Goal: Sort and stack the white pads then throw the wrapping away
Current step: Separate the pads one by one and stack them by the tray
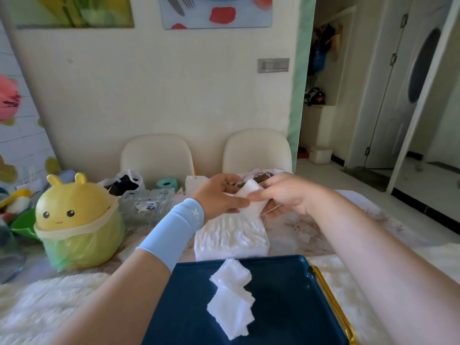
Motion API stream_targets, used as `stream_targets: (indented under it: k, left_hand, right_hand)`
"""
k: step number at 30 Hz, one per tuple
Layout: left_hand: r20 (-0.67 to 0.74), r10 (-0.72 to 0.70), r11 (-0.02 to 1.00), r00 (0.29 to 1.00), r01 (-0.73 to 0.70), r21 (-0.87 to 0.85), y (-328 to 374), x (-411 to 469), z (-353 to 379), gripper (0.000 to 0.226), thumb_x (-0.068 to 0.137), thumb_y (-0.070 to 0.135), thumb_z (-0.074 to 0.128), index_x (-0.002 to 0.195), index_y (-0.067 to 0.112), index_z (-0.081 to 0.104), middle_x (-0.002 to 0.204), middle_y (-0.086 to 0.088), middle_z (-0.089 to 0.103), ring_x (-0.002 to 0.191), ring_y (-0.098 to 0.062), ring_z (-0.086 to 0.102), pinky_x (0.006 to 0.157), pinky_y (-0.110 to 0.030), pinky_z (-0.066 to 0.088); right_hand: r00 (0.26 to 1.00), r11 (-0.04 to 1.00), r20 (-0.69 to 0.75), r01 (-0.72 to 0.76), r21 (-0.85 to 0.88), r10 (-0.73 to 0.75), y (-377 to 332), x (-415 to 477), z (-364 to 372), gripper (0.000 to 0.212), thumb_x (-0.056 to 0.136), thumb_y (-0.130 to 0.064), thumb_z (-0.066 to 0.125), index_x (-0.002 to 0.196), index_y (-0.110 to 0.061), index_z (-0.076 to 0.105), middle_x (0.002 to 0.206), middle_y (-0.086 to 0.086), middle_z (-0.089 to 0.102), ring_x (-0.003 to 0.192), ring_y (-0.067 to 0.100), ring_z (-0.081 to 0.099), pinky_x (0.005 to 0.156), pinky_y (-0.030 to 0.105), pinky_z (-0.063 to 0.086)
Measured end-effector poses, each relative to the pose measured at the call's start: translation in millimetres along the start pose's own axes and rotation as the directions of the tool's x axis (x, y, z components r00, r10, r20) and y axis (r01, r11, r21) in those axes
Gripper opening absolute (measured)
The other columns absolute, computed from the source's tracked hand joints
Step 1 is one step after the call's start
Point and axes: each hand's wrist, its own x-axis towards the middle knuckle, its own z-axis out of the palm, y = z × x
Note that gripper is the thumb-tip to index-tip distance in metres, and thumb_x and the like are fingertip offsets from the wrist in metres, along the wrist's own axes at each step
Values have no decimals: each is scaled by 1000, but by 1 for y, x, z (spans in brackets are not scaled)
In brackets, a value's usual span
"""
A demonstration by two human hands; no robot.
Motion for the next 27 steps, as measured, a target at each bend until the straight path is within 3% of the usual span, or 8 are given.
stream_targets:
  k: [3, 5, 8, 12, 16, 20, 23, 27]
  left_hand:
    - [-6, -36, 999, 999, 36, -1, -9, 25, 7, 44, 88, 3, 69, 129, 11, 52, 99, -6, 63, 80, -22, 65, 72, -30, 57]
    - [-31, -6, 964, 999, 15, 267, -23, 43, 12, 30, 95, 15, 61, 125, 18, 59, 96, 0, 62, 80, -19, 62, 74, -29, 53]
    - [131, -44, 648, 990, -72, 758, -46, 57, 22, 34, 100, 43, 46, 133, 44, 55, 130, 3, 52, 118, -20, 52, 101, -33, 43]
    - [295, -162, 359, 942, -222, 906, -67, 58, 33, 45, 102, 54, 27, 146, 58, 24, 146, 7, 27, 138, -21, 23, 116, -43, 24]
    - [312, -128, 364, 941, -248, 898, -73, 52, 27, 42, 101, 56, 28, 143, 58, 33, 143, 11, 29, 136, -16, 24, 117, -39, 22]
    - [232, -71, 438, 970, -179, 881, -68, 55, 24, 41, 101, 54, 34, 125, 39, 64, 134, 11, 44, 126, -15, 41, 107, -34, 35]
    - [142, -53, 447, 988, -104, 888, -66, 60, 33, 42, 99, 54, 37, 120, 32, 66, 125, 4, 51, 121, -19, 43, 100, -33, 38]
    - [49, -126, 404, 991, 6, 915, -58, 68, 47, 41, 90, 51, 53, 119, 25, 65, 118, -5, 54, 117, -25, 44, 97, -38, 44]
  right_hand:
    - [996, 996, -63, -50, 74, 55, 13, 15, -20, 16, 90, -15, 75, 103, -11, 69, 86, 5, 77, 69, 17, 71, 63, 32, 56]
    - [982, 987, -165, -64, 148, 89, 25, 27, -29, 19, 92, -18, 74, 107, -11, 66, 93, 5, 74, 66, 16, 70, 57, 29, 52]
    - [964, 969, -223, -90, 230, 142, 42, 42, -32, 21, 98, -25, 64, 115, -14, 61, 100, 8, 70, 66, 17, 68, 55, 27, 47]
    - [967, 958, -165, -151, 243, 195, 57, 52, -23, 25, 103, -32, 55, 117, -12, 59, 94, 8, 71, 64, 18, 66, 52, 26, 43]
    - [966, 959, -147, -179, 219, 214, 62, 56, -17, 30, 107, -33, 43, 106, -11, 63, 90, 8, 75, 66, 20, 65, 57, 28, 42]
    - [967, 965, -124, -198, 174, 221, 68, 61, -12, 38, 107, -37, 39, 114, -12, 65, 90, 5, 79, 68, 20, 68, 59, 28, 42]
    - [978, 973, -102, -165, 163, 182, 70, 61, -3, 33, 107, -35, 38, 120, -12, 58, 92, 8, 77, 61, 21, 66, 50, 27, 33]
    - [977, 987, -175, -139, -83, 123, 75, 58, 5, 25, 105, -33, 42, 117, -15, 54, 99, 7, 70, 60, 20, 71, 44, 24, 31]
